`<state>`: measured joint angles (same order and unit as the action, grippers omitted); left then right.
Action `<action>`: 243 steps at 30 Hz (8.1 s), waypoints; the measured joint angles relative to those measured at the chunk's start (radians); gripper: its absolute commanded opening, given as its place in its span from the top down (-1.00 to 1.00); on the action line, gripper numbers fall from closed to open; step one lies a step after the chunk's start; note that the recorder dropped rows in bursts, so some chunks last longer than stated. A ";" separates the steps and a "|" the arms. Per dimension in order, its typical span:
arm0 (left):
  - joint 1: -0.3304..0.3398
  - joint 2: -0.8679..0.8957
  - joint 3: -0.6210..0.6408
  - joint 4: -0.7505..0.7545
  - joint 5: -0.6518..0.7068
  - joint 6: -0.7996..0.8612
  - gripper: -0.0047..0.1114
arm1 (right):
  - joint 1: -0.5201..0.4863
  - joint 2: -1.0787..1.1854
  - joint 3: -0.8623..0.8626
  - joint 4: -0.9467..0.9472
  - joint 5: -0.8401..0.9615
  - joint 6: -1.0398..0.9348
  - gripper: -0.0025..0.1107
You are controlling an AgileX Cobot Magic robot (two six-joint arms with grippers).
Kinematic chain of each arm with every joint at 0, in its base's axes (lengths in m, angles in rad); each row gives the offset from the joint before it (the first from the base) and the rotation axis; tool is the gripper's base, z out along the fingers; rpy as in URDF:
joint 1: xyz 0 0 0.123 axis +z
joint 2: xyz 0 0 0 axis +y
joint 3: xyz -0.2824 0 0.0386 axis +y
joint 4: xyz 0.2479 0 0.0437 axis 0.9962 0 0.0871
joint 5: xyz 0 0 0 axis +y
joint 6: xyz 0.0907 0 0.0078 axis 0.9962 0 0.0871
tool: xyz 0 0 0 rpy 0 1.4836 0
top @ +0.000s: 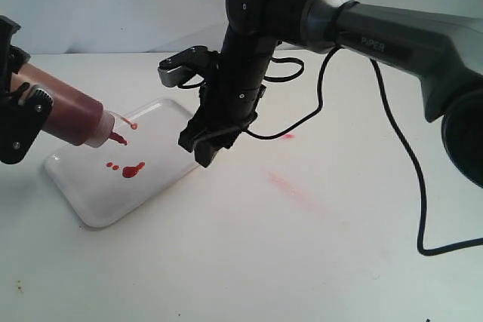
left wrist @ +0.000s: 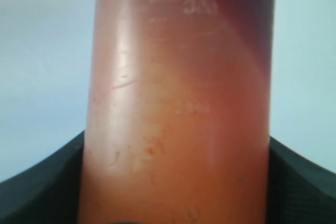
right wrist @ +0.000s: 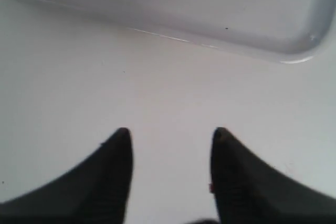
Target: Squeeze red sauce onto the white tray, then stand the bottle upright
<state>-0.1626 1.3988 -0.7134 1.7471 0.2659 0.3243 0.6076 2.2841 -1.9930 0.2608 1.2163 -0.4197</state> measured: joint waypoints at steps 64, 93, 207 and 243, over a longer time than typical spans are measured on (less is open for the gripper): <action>0.040 -0.004 0.288 -1.153 -0.800 -0.022 0.92 | 0.000 -0.983 1.623 0.110 -1.585 0.071 0.96; -0.020 0.019 0.400 -0.919 -1.420 -0.546 0.92 | 0.000 -0.983 1.623 -0.628 -2.174 0.681 -0.90; -0.232 0.536 -0.107 -1.066 -1.105 -0.779 -0.37 | -0.114 -0.342 1.266 -0.178 -2.023 0.277 0.96; -0.175 0.431 -0.107 -1.041 -1.097 -0.785 -0.37 | -0.114 -0.824 1.264 -0.146 -1.304 0.293 -0.01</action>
<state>-0.3372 1.8301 -0.8204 0.7062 -0.8306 -0.4607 0.4937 1.4604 -0.7292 0.1144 -0.0877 -0.1272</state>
